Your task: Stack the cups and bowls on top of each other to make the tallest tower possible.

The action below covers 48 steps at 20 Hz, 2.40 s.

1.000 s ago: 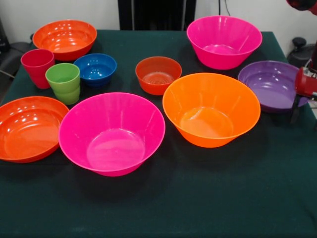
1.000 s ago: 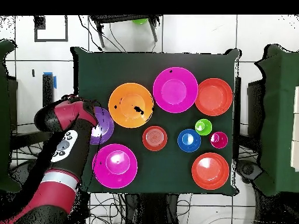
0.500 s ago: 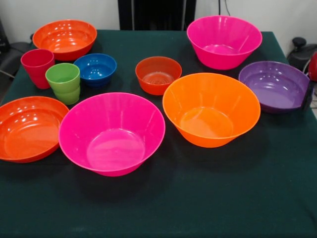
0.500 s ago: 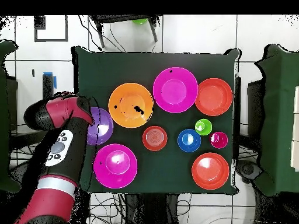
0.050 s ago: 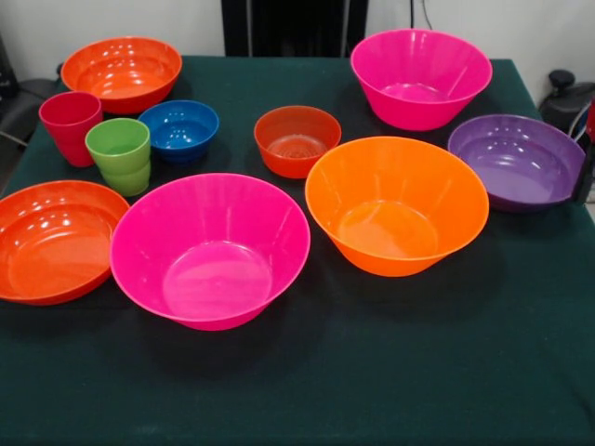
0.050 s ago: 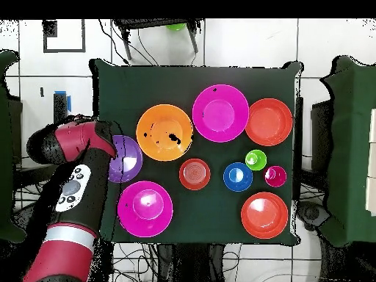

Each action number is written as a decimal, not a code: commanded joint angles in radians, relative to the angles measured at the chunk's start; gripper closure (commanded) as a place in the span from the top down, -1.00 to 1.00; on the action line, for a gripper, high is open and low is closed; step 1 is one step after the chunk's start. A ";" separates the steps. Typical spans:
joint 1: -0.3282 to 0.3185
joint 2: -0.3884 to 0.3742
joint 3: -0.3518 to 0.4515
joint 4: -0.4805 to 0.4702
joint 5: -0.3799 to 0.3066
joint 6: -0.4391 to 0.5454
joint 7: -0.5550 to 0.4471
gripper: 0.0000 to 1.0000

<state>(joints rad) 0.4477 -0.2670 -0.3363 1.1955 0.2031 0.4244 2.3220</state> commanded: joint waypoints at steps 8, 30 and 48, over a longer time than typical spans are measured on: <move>0.002 0.048 0.147 0.157 -0.093 -0.072 0.004 1.00; 0.028 0.111 0.137 0.141 -0.085 -0.140 0.051 1.00; 0.041 0.120 0.117 0.155 -0.076 -0.147 0.055 1.00</move>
<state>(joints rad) 0.4734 -0.1954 -0.3045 1.3039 0.1843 0.2880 2.3220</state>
